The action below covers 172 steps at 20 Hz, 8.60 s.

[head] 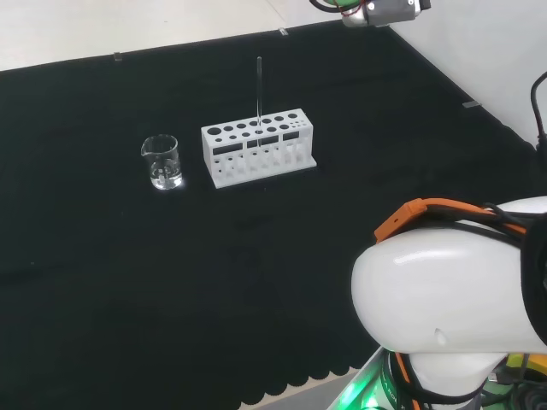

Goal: Take the glass rod from the white test tube rack.

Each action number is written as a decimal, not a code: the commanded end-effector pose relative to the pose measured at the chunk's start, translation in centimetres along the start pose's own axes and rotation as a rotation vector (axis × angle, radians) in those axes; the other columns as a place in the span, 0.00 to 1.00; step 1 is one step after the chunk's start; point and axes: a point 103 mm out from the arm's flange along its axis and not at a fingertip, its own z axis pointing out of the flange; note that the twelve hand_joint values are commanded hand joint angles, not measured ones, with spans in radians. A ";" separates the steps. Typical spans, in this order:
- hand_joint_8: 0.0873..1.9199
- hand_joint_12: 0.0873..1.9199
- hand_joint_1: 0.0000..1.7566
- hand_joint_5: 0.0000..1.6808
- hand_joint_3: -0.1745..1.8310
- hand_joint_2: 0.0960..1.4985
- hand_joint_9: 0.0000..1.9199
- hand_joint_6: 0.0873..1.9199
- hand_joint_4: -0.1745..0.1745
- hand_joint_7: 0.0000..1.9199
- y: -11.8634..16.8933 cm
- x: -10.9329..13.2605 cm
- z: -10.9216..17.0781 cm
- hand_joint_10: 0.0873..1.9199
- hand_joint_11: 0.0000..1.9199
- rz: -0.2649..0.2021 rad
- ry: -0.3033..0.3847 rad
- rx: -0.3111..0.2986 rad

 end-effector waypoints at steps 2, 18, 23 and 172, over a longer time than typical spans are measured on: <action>0.09 0.36 0.40 0.09 0.39 0.44 0.13 0.02 0.29 0.09 -6.1 -2.3 -4.2 0.12 0.09 0.084 0.013 -0.011; 0.13 0.43 0.37 0.05 0.34 0.48 0.00 0.00 0.31 0.00 -6.0 -2.2 -3.5 0.24 0.00 0.096 0.014 0.011; 0.14 0.43 0.37 0.05 0.34 0.48 0.00 0.00 0.31 0.00 -5.2 -1.7 -3.5 0.25 0.00 0.092 0.015 0.008; 0.52 0.47 0.67 0.50 0.10 0.76 0.70 0.61 0.32 0.50 25.9 0.0 23.4 0.40 0.73 -0.181 0.121 0.152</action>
